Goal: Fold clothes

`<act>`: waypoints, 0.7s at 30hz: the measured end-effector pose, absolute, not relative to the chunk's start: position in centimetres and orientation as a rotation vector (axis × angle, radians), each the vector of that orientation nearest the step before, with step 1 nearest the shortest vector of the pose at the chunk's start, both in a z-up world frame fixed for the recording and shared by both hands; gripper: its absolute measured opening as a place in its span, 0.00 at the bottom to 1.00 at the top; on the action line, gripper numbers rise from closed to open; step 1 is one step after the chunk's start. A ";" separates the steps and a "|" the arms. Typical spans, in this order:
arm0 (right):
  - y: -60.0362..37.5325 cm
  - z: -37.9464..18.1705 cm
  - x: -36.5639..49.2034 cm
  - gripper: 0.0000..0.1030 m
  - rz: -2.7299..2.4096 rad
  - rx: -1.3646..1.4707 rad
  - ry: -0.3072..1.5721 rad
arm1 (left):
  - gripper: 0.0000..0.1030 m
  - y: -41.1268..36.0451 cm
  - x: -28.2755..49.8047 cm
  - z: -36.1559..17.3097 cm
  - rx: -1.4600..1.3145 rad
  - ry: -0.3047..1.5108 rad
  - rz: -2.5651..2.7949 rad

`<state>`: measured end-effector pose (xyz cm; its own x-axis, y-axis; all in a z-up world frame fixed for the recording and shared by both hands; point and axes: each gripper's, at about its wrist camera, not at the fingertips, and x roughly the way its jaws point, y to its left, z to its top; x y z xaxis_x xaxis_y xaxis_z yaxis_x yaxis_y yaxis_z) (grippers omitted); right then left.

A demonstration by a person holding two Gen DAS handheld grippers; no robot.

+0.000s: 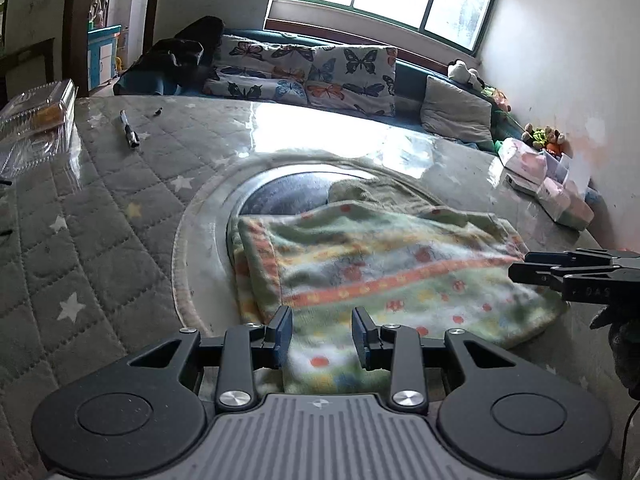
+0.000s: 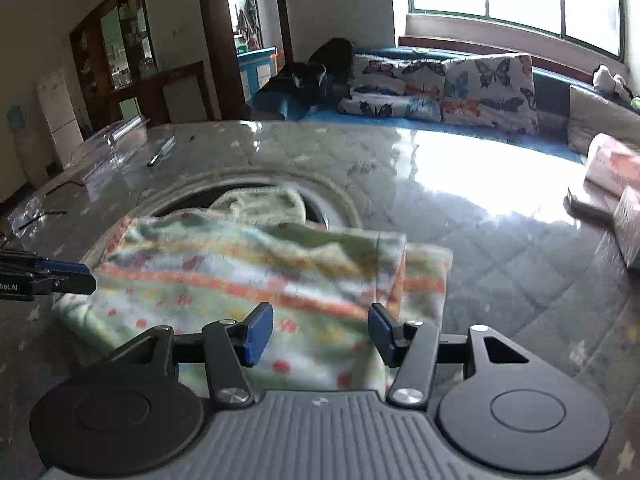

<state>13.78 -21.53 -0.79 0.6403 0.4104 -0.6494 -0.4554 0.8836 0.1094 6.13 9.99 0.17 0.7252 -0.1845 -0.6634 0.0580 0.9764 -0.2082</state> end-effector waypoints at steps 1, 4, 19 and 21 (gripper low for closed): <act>-21.4 -0.6 14.2 0.52 0.497 -0.064 0.719 | 0.35 9.9 6.5 0.3 -0.172 0.744 -0.129; -20.7 -0.6 15.8 0.52 0.505 -0.063 0.712 | 0.35 10.0 7.9 0.4 -0.169 0.738 -0.114; -19.6 -0.5 16.4 0.52 0.506 -0.129 0.722 | 0.37 12.1 9.6 -0.3 -0.190 0.764 -0.049; -18.8 0.0 15.2 0.53 0.539 -0.154 0.709 | 0.43 12.5 9.4 -0.2 -0.201 0.772 -0.026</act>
